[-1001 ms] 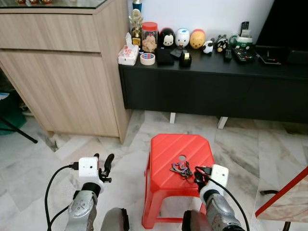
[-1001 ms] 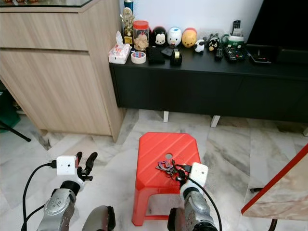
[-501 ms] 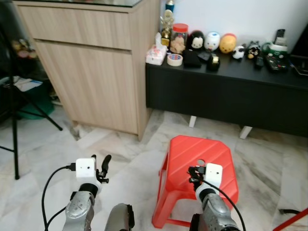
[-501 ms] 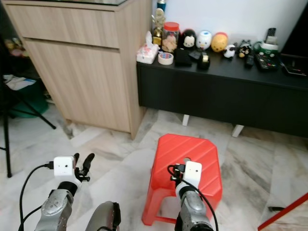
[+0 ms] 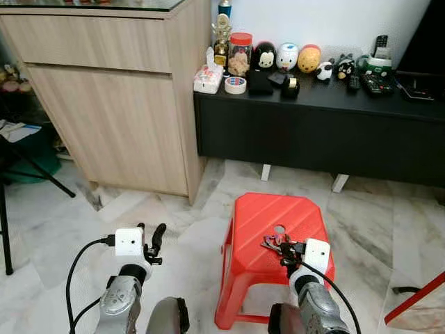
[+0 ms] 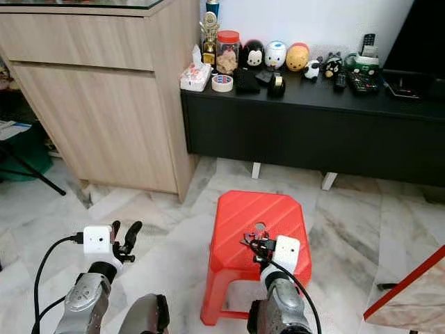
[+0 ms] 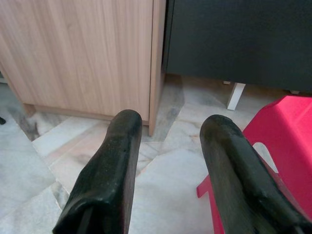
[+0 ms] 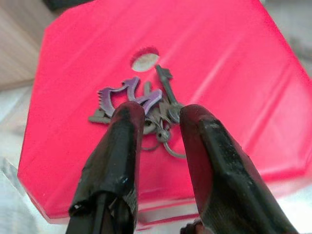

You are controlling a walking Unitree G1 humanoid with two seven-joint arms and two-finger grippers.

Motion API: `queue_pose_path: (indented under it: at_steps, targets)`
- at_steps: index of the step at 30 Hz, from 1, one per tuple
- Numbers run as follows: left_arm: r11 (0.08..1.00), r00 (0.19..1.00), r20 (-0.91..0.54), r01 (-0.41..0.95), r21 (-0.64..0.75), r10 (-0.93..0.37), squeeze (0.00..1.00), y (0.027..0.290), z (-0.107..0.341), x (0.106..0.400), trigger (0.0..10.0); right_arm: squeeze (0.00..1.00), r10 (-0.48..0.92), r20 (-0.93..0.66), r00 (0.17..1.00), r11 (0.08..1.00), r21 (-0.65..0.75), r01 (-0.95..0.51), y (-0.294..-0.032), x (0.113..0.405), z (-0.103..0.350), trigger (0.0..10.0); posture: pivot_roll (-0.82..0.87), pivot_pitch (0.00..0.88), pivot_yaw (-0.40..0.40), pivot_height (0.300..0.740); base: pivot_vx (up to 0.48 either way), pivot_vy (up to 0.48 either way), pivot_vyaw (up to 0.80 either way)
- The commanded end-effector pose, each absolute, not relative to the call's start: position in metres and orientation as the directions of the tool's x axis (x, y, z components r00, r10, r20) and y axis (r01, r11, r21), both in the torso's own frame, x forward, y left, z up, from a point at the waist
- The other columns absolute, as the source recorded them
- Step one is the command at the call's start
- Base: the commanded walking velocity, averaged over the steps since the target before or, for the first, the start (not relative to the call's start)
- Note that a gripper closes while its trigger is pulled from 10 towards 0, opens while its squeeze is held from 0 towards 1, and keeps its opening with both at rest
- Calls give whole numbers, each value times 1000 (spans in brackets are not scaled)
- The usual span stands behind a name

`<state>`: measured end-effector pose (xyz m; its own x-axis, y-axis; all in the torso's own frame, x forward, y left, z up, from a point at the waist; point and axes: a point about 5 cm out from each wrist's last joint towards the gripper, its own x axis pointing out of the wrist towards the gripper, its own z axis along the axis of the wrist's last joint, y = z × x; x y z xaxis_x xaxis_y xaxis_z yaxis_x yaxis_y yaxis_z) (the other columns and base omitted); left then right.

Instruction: Hang keys on a hook

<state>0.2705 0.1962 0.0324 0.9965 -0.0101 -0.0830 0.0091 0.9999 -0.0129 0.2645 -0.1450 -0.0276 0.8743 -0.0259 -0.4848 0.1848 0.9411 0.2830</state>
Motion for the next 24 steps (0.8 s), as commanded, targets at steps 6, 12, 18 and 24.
queue_pose_path:
  at_steps: [6, 12, 18, 24]
  targets:
    - [1000, 996, -85, 15, -8, -16, 0, 195, 34, 273, 10000, 0, -37, -484, 874, 928, 308, 210, -147, 266, -27, 10000, 76, 37, -32, 601, 0, 0, 0]
    - [1000, 996, -83, 19, -9, -19, 0, 195, 34, 273, 10000, 0, -27, -463, 886, 944, 279, 175, -147, 268, -23, 10000, 76, 37, -32, 601, 131, 0, 0]
    - [1000, 996, -81, 19, -8, -20, 0, 195, 35, 273, 10000, 0, -18, -458, 889, 952, 265, 156, -145, 269, -23, 10000, 76, 37, -32, 601, 286, 0, 0]
    - [1000, 997, -77, 24, -5, -25, 0, 196, 37, 276, 10000, 0, -16, -456, 890, 957, 252, 146, -143, 268, -23, 10000, 77, 22, -30, 601, 304, 0, 267]
